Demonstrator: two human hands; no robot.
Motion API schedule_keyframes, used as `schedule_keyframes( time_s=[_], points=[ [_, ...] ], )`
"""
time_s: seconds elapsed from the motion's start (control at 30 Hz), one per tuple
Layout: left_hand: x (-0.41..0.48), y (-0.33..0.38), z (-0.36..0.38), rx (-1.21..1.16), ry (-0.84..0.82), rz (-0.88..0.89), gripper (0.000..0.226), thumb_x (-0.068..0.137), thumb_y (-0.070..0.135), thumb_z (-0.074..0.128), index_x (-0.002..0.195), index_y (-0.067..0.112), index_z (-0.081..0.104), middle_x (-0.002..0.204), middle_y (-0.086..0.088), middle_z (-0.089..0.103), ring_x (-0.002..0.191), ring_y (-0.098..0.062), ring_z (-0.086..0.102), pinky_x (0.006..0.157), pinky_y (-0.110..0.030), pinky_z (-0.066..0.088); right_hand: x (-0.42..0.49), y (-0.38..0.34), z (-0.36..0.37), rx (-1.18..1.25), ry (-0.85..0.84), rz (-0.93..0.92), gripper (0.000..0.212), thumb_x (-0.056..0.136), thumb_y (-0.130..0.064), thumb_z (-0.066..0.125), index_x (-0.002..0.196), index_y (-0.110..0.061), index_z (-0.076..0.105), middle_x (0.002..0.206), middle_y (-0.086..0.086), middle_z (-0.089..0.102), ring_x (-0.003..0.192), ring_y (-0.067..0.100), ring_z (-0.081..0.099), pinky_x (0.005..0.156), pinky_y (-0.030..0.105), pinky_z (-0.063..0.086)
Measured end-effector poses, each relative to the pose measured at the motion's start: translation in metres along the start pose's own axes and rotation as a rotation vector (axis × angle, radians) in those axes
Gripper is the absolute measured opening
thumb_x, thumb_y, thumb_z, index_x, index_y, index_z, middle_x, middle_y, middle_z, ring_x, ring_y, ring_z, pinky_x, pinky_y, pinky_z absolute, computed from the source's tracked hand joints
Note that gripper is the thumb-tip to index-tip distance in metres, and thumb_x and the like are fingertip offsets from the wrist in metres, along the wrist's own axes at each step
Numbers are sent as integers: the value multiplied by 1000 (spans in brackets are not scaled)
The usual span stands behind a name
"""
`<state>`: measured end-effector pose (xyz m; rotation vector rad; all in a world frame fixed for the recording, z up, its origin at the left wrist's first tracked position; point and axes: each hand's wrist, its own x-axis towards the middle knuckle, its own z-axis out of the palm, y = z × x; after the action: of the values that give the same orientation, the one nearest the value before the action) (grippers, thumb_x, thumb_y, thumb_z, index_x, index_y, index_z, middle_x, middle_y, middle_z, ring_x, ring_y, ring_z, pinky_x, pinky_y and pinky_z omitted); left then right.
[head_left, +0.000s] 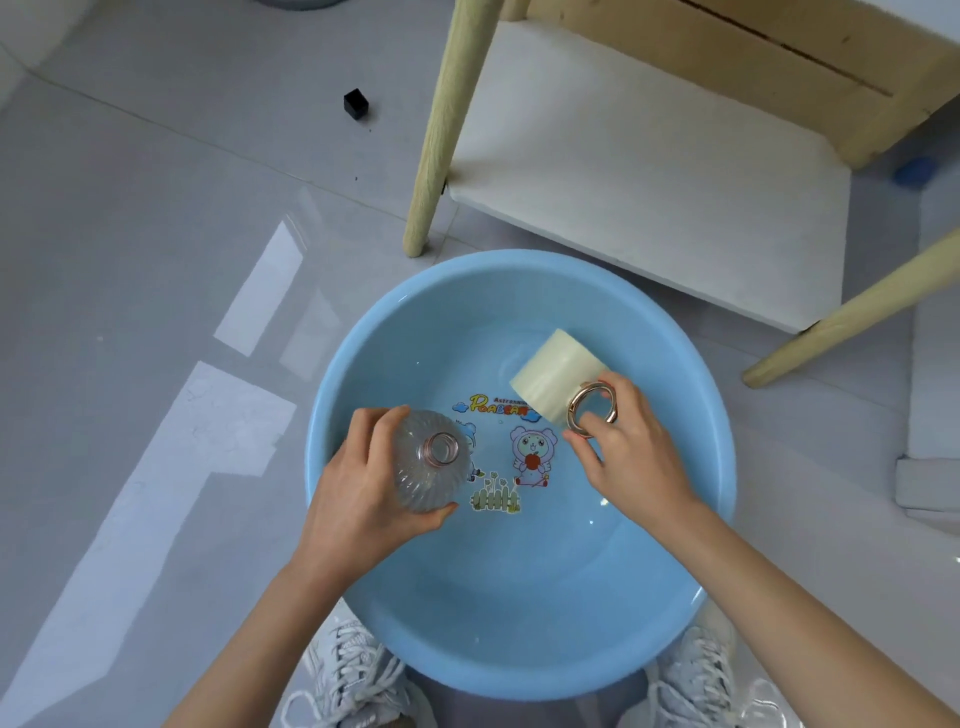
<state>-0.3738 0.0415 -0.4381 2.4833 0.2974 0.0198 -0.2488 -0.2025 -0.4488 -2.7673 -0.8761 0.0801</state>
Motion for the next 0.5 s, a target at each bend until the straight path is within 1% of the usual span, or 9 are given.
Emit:
schedule_keyframes(
  time_s=[0.07,0.13,0.23,0.3,0.37,0.43,0.5],
  points=[
    [0,1,0,10,3,-17,100,42,41,91,124,19,39,116,6,41,90,-24,60,68,-25,45,-7,3,-1,-14,-6,39,17,73,-17,81,75,-5,69,110,21,55,90,36,61,62,37,57],
    [-1,0,2,22,-12,-32,100,43,42,90,126,17,39,123,4,44,97,-24,59,72,-28,47,-16,4,-3,-19,-22,80,18,71,-17,82,73,-5,69,107,21,56,87,36,62,58,36,56],
    [-1,-1,5,30,-22,-39,103,45,42,90,130,13,39,135,-2,49,112,-24,55,86,-31,47,-31,-1,-9,-2,-51,143,20,66,-17,85,69,-7,68,102,20,57,81,35,62,55,34,54],
    [-1,0,4,23,-25,-62,101,47,41,90,130,13,41,128,-3,55,111,-25,55,87,-31,46,-41,-6,-11,41,-79,176,20,66,-19,86,66,-10,68,100,17,56,80,33,62,55,31,53],
    [-1,0,3,24,-27,-64,97,47,40,89,128,13,43,119,-3,57,107,-25,56,83,-30,45,-49,-13,-11,124,-119,198,20,70,-26,82,64,-15,67,98,13,56,80,30,63,61,30,52],
    [-1,1,3,25,-26,-57,95,48,40,89,127,14,43,118,-2,57,106,-26,56,82,-31,46,-55,-20,-12,235,-176,242,20,76,-33,74,66,-17,68,98,8,55,83,25,61,72,29,52],
    [-1,2,3,22,-25,-65,95,48,41,89,128,14,44,119,-1,57,107,-25,55,81,-31,46,-56,-23,-14,334,-233,313,20,81,-33,73,69,-17,71,97,2,54,85,16,58,81,24,44]
  ],
)
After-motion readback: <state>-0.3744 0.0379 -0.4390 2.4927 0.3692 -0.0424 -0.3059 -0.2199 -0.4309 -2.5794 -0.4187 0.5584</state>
